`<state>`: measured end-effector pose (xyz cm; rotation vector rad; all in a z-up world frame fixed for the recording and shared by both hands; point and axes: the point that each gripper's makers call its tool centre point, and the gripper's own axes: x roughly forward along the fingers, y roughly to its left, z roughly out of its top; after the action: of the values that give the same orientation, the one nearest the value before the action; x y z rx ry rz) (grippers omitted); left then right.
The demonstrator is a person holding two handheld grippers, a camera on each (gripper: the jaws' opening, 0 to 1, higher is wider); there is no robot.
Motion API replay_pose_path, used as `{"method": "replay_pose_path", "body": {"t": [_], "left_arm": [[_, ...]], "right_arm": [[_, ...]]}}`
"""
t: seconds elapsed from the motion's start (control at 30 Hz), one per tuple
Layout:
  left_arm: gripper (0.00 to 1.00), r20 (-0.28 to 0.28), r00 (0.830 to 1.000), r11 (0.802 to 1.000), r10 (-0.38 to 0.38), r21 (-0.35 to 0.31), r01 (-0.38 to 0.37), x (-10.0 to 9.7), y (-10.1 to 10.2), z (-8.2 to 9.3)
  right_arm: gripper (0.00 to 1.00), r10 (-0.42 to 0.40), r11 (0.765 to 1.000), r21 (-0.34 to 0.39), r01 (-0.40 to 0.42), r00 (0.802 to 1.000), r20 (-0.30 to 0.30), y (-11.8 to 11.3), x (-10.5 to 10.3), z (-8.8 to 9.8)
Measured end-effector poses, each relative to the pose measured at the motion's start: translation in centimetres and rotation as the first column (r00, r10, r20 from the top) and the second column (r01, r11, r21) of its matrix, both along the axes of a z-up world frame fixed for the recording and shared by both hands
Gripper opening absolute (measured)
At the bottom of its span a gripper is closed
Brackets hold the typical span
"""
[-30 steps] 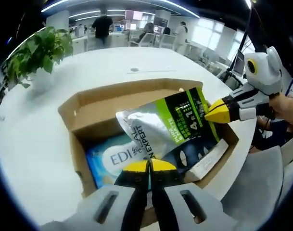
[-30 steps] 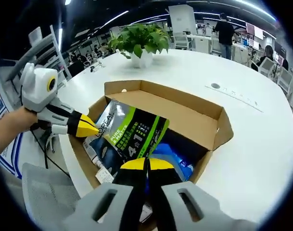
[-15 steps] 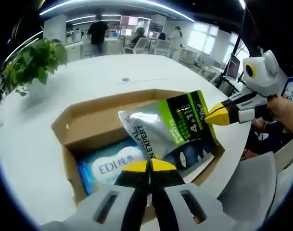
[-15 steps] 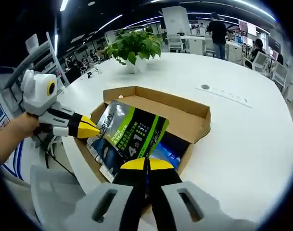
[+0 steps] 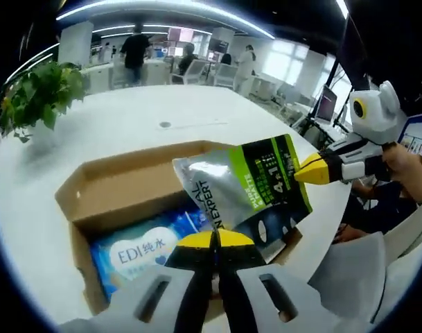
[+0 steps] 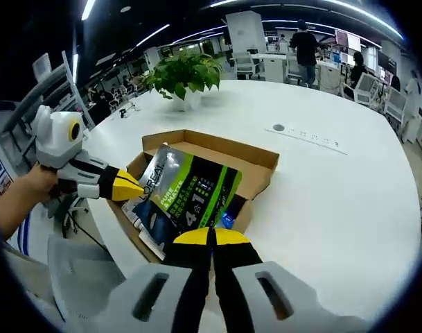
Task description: Operate the shoe box by opening the lid, removing the specified soft item, and placing it in the target area until the item is outside and the box remains undamaged.
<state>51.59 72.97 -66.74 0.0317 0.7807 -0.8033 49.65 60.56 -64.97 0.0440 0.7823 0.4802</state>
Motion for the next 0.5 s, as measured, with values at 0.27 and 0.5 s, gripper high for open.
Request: {"method": "replay_pose_path", "body": {"t": [0.27, 0.5], "left_arm": [[0.00, 0.000, 1.000, 1.000, -0.013, -0.013, 0.013, -0.4, -1.9, 1.0], [0.00, 0.001, 1.000, 0.999, -0.024, -0.025, 0.024, -0.2, -3.5, 1.7]], "right_arm": [[0.00, -0.029, 0.999, 0.018, 0.029, 1.000, -0.013, -2.0, -0.1, 0.7], [0.00, -0.056, 0.998, 0.041, 0.057, 0.998, -0.019, -3.6, 0.0, 1.5]]}}
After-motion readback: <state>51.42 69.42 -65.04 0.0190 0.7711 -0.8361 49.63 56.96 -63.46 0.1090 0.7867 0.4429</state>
